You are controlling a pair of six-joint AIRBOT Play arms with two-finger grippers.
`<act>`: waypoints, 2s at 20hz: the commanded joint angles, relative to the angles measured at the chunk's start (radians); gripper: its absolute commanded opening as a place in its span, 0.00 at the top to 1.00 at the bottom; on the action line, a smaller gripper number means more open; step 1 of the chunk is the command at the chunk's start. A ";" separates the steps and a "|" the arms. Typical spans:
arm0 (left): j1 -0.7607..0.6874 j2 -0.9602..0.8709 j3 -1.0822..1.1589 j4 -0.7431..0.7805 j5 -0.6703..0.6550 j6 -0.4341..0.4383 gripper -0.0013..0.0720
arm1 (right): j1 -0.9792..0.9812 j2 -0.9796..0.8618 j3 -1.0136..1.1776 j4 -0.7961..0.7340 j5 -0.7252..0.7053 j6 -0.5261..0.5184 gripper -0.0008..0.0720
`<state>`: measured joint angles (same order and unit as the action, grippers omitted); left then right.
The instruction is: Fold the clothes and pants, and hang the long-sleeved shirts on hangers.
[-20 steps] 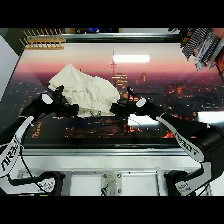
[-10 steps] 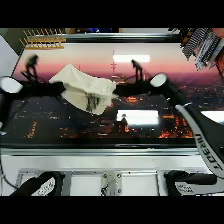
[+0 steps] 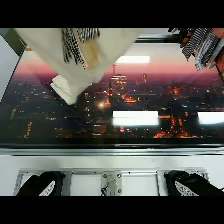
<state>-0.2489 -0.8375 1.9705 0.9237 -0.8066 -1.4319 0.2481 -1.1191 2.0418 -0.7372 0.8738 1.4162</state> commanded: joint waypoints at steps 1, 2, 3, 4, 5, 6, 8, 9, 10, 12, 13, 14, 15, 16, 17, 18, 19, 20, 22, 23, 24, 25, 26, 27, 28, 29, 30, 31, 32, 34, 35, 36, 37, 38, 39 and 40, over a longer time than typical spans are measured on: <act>-0.198 -0.034 0.176 0.001 0.170 0.062 0.96 | -0.002 0.116 0.052 -0.002 -0.210 0.013 0.95; -0.253 -0.061 0.212 0.000 0.205 0.080 0.96 | -0.002 0.137 0.051 -0.002 -0.240 0.013 0.95; -0.299 -0.085 0.238 0.001 0.236 0.094 0.96 | -0.002 0.153 0.051 -0.002 -0.262 0.013 0.95; -0.340 -0.109 0.257 0.001 0.267 0.113 0.96 | -0.002 0.165 0.052 -0.002 -0.276 0.013 0.95; -0.369 -0.127 0.267 0.001 0.292 0.135 0.96 | -0.002 0.173 0.052 -0.002 -0.285 0.013 0.95; -0.388 -0.140 0.270 0.001 0.314 0.155 0.96 | -0.002 0.177 0.051 -0.001 -0.291 0.013 0.95; -0.391 -0.125 0.217 0.002 0.396 0.173 0.96 | -0.002 0.177 0.051 -0.002 -0.292 0.013 0.95; -0.391 -0.097 0.156 0.003 0.464 0.197 0.96 | -0.002 0.175 0.050 -0.003 -0.291 0.013 0.95; -0.391 -0.065 0.092 0.032 0.526 0.218 0.96 | -0.002 0.168 0.050 -0.004 -0.291 0.013 0.95; -0.391 -0.011 -0.019 0.171 0.588 0.213 0.96 | -0.002 0.139 0.050 -0.004 -0.289 0.013 0.95; -0.381 0.001 -0.058 0.220 0.585 0.206 0.96 | -0.002 0.115 0.049 -0.004 -0.283 0.013 0.95; -0.356 0.004 -0.090 0.237 0.579 0.204 0.96 | -0.002 0.089 0.043 -0.003 -0.278 0.014 0.95; -0.310 0.000 -0.121 0.237 0.569 0.202 0.96 | -0.001 0.058 0.027 -0.003 -0.272 0.014 0.95; -0.234 -0.016 -0.151 0.236 0.556 0.171 0.96 | -0.001 0.023 0.009 -0.003 -0.270 0.014 0.95; -0.146 -0.043 -0.171 0.235 0.533 0.112 0.96 | -0.001 -0.023 -0.013 -0.004 -0.271 0.013 0.95; -0.042 -0.084 -0.190 0.227 0.496 0.026 0.96 | -0.001 -0.070 -0.031 -0.004 -0.271 0.013 0.95; 0.054 -0.133 -0.208 0.227 0.445 -0.061 0.96 | -0.001 -0.133 -0.040 -0.010 -0.273 0.013 0.95; 0.127 -0.190 -0.223 0.227 0.397 -0.131 0.96 | -0.001 -0.200 -0.040 -0.027 -0.284 0.013 0.95; 0.219 -0.348 -0.235 0.225 0.340 -0.174 0.96 | -0.002 -0.356 -0.040 -0.050 -0.391 0.013 0.95; 0.242 -0.443 -0.222 0.229 0.314 -0.171 0.88 | -0.006 -0.436 -0.039 -0.026 -0.461 0.013 0.81; 0.262 -0.533 -0.187 0.225 0.252 -0.172 0.39 | -0.016 -0.504 -0.039 0.027 -0.498 0.013 0.36; 0.282 -0.624 -0.133 0.225 0.162 -0.175 0.00 | -0.028 -0.553 -0.039 0.106 -0.498 0.012 0.02; 0.300 -0.696 -0.074 0.224 0.058 -0.181 0.00 | -0.043 -0.587 -0.039 0.155 -0.475 0.013 0.00; 0.315 -0.752 -0.019 0.226 -0.041 -0.182 0.00 | -0.064 -0.600 -0.040 0.158 -0.433 0.012 0.00; 0.331 -0.794 0.027 0.226 -0.136 -0.194 0.00 | -0.091 -0.601 -0.040 0.158 -0.378 0.011 0.00; 0.348 -0.819 0.057 0.227 -0.218 -0.204 0.00 | -0.121 -0.590 -0.040 0.158 -0.310 -0.005 0.00; 0.365 -0.831 0.067 0.227 -0.286 -0.208 0.00 | -0.160 -0.572 -0.040 0.156 -0.220 -0.031 0.00; 0.382 -0.826 0.046 0.229 -0.332 -0.208 0.00 | -0.199 -0.552 -0.040 0.151 -0.134 -0.037 0.01; 0.397 -0.816 0.009 0.229 -0.358 -0.207 0.00 | -0.241 -0.528 -0.040 0.134 -0.042 -0.037 0.01; 0.426 -0.782 -0.103 0.229 -0.409 -0.207 0.00 | -0.304 -0.467 -0.051 0.005 0.122 -0.020 0.01; 0.432 -0.761 -0.185 0.228 -0.420 -0.207 0.00 | -0.321 -0.429 -0.066 -0.118 0.197 0.021 0.02; 0.431 -0.739 -0.279 0.228 -0.425 -0.207 0.00 | -0.327 -0.384 -0.095 -0.280 0.280 0.065 0.02; 0.429 -0.718 -0.371 0.225 -0.424 -0.207 0.00 | -0.326 -0.337 -0.140 -0.432 0.352 0.105 0.02; 0.416 -0.700 -0.462 0.225 -0.420 -0.207 0.00 | -0.325 -0.283 -0.213 -0.555 0.420 0.129 0.02; 0.397 -0.687 -0.556 0.224 -0.416 -0.207 0.00 | -0.325 -0.229 -0.301 -0.619 0.463 0.129 0.02; 0.374 -0.681 -0.634 0.224 -0.412 -0.207 0.00 | -0.330 -0.171 -0.410 -0.642 0.494 0.120 0.02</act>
<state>0.1532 -1.5520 1.5513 1.1519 -1.1927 -1.6390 -0.0647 -1.4197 1.8160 -1.1130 1.1656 1.4937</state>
